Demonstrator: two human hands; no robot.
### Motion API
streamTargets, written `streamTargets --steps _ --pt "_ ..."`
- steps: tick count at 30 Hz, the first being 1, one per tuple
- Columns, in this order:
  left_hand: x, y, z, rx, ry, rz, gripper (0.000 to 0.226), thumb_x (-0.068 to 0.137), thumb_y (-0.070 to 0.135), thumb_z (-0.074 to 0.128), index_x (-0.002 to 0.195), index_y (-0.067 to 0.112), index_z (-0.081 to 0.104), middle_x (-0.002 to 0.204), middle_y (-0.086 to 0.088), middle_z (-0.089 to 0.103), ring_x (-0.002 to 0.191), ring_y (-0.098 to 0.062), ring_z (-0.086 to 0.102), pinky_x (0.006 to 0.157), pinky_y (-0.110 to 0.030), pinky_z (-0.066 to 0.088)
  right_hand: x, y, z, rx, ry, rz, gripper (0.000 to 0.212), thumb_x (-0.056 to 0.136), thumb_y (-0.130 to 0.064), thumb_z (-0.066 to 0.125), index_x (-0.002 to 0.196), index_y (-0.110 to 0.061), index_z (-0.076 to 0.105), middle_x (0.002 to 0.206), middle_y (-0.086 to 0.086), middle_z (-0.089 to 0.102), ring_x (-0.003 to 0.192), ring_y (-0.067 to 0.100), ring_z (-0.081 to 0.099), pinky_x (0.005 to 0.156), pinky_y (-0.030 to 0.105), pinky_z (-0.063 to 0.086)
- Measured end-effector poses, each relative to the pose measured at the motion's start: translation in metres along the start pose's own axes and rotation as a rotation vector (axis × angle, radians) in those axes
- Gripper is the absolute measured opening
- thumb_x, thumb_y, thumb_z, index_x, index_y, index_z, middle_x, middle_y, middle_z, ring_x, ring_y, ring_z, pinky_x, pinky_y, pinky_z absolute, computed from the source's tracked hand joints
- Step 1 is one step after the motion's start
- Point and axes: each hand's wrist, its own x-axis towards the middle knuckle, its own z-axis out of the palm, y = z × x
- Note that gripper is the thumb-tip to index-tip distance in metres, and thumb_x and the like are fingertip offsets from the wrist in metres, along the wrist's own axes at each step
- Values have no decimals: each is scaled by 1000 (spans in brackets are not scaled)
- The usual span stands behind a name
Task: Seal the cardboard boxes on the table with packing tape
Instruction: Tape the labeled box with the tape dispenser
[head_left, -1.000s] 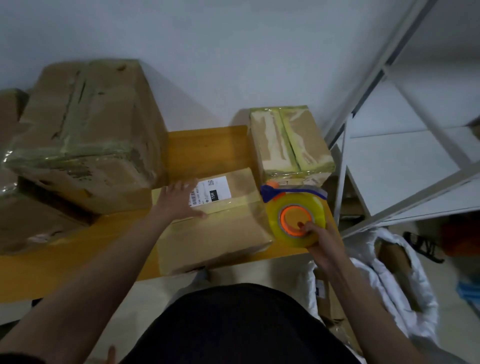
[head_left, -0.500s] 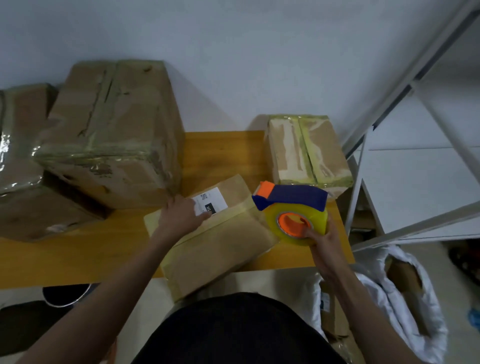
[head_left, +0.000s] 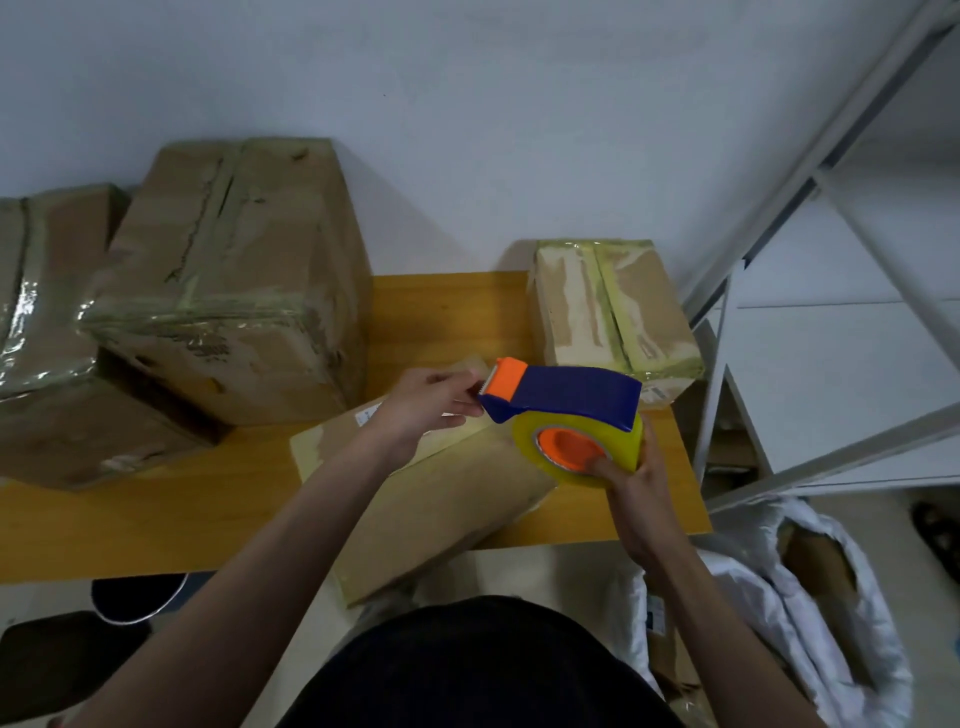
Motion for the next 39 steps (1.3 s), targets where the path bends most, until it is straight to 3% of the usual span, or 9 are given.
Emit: streamTargets --steps 6,12,15,18,25,28,30,36,39 --pt "-7 8 3 -32 -49 -18 35 99 40 61 112 11 72 102 -9 76 98 -19 73 85 -29 58 -7 4 -6 1 25 -11 67 86 6 70 140 -28 51 127 7 69 118 30 66 102 57 51" --pt "-13 12 8 -144 -62 -94 35 97 33 64 116 3 70 109 -16 74 96 -22 73 73 -24 60 -15 4 -4 14 64 9 84 68 -28 86 143 -34 48 132 6 66 123 32 62 105 62 48" --pt "-16 14 11 -189 -67 -133 33 96 30 67 116 4 69 109 -15 73 97 -22 73 70 -24 59 -18 5 -6 11 76 -13 81 71 -17 87 141 -32 49 130 6 66 121 31 63 103 60 50" --pt "-18 16 12 -170 -68 -122 32 97 31 65 115 5 69 108 -13 73 96 -20 72 70 -24 59 -21 5 -4 12 92 -28 77 72 -20 82 141 -28 50 128 7 67 119 30 64 101 59 52" --pt "-21 13 17 -7 12 17 31 104 31 51 102 8 72 99 -11 74 85 -16 71 76 -22 59 -22 10 -1 53 103 -26 73 79 -8 77 143 -28 47 128 5 67 119 29 64 102 58 51" --pt "-23 12 14 -7 -4 5 32 105 30 51 106 6 71 101 -14 74 88 -19 72 77 -22 59 -24 8 2 46 102 -31 75 76 -16 81 142 -28 48 128 5 67 120 30 64 99 55 53" --pt "-24 12 9 -51 -31 -32 30 103 29 54 110 4 70 105 -17 74 93 -22 72 78 -24 60 -24 6 2 48 102 -43 77 74 -17 81 143 -27 48 128 5 67 120 29 63 97 50 54" --pt "-31 20 6 -427 -98 -184 29 88 20 74 112 4 69 97 -12 76 88 -18 72 76 -26 59 -22 3 6 168 41 -32 75 82 17 60 149 -13 43 123 8 69 115 30 66 86 33 58" --pt "-32 24 6 -442 -92 -182 39 81 19 79 113 1 68 91 -9 75 89 -18 70 78 -27 58 -21 0 9 179 33 -34 75 80 12 62 148 -13 43 124 8 69 115 27 66 86 31 58"
